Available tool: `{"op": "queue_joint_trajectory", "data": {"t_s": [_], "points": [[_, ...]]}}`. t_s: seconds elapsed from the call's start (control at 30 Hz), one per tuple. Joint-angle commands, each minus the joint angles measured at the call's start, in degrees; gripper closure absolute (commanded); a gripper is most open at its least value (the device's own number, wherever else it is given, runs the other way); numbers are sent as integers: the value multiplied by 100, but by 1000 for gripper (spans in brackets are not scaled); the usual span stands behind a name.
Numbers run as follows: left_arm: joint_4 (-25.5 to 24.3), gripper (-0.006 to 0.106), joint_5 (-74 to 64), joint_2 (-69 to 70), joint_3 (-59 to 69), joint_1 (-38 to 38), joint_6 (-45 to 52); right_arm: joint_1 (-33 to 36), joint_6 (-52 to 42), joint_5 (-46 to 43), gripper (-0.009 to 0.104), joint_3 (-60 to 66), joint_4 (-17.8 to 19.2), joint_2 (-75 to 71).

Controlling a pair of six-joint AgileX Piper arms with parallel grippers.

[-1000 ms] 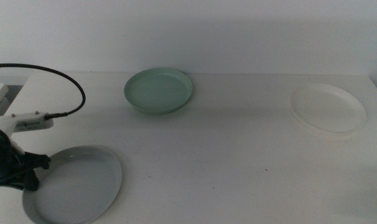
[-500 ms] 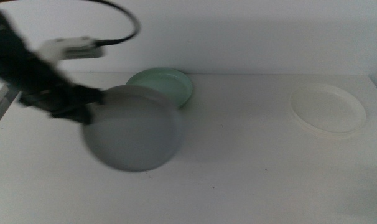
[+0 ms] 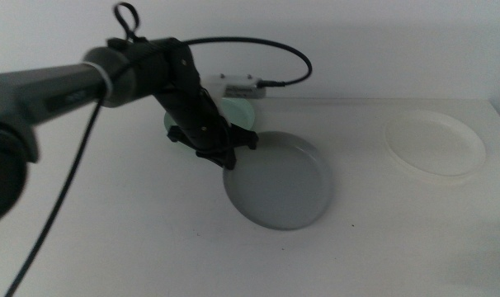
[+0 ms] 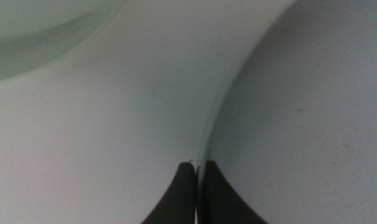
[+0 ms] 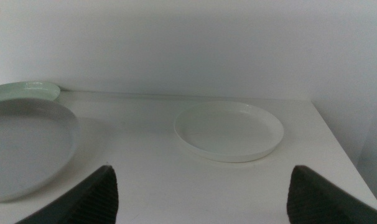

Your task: Stack the three bowls on top of each other.

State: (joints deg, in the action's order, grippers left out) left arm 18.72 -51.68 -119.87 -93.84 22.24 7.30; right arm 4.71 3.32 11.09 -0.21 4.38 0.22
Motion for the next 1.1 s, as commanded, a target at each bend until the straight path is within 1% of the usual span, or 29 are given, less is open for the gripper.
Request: {"op": "queue_joint_trajectory", "data": {"t_s": [0.0,0.17,0.27,0.37,0.43,0.53,0.67,0.8,0.97,1.0,1.07], "points": [[93,102,50,-176,-194,69,-16,-22,-18,-71,14,21,41,-22],[149,102,120,-422,-224,69,-16,-22,-18,-71,14,21,41,-22],[83,102,38,-474,-224,59,-29,-22,-18,-71,14,21,41,-22],[30,99,-70,-479,-224,25,-29,-22,-18,-71,14,21,41,-22],[40,91,-163,-479,-224,-28,-29,-22,-18,-71,14,21,41,-22],[40,73,-418,-479,-224,-129,-10,-22,-18,-71,14,21,41,-22],[117,40,-783,-134,-234,-365,39,-22,-18,-71,14,21,41,-22],[-340,6,-697,466,-305,-653,-267,-22,-18,-71,14,21,41,-22],[-1272,7,-557,584,-1037,-1038,-899,-22,-18,-71,14,21,41,-22],[-1399,7,-547,494,-1232,-1106,-959,-22,-18,-71,14,21,41,-22],[-1484,7,-547,236,-1609,-1228,-997,-22,-18,-71,14,21,41,-22]]}}
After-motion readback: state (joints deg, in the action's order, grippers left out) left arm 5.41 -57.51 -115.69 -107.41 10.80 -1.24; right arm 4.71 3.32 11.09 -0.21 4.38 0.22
